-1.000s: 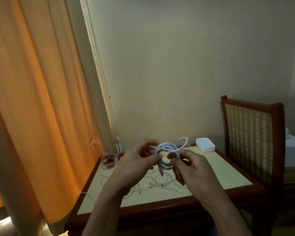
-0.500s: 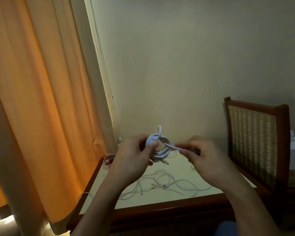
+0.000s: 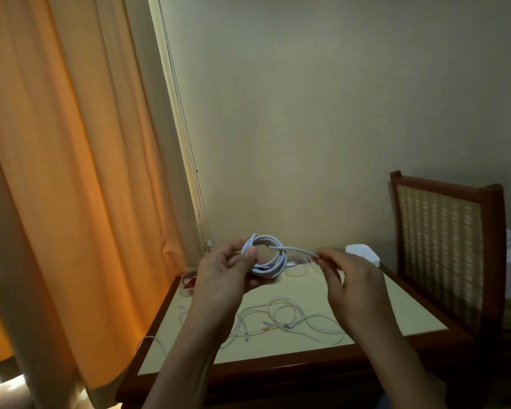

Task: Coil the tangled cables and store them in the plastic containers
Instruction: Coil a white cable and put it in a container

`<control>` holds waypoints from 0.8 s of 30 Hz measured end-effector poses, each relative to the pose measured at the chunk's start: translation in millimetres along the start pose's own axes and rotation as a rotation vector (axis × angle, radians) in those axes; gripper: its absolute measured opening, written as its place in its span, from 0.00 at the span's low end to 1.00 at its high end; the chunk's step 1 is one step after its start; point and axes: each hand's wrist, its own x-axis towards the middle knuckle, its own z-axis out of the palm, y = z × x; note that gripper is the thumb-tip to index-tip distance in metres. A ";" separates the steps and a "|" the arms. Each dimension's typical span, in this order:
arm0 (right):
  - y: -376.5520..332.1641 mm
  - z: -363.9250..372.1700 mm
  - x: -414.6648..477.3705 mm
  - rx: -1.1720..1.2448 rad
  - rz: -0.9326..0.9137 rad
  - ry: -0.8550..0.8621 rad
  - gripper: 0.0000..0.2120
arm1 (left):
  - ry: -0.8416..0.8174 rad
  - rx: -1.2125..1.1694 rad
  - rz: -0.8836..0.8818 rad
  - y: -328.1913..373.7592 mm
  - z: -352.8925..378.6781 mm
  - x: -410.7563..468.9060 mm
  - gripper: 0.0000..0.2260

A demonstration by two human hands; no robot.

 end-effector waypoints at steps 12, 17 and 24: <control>-29.0 11.8 -23.0 0.222 0.199 -0.073 0.08 | 0.109 -0.101 -0.041 1.5 25.9 -4.9 0.08; -28.1 14.1 -11.7 0.566 0.454 -0.024 0.14 | -0.007 0.029 -0.040 1.3 22.0 -10.6 0.06; -17.5 14.5 -11.2 0.687 0.660 0.093 0.04 | -0.101 0.246 -0.033 -2.2 14.4 -8.3 0.07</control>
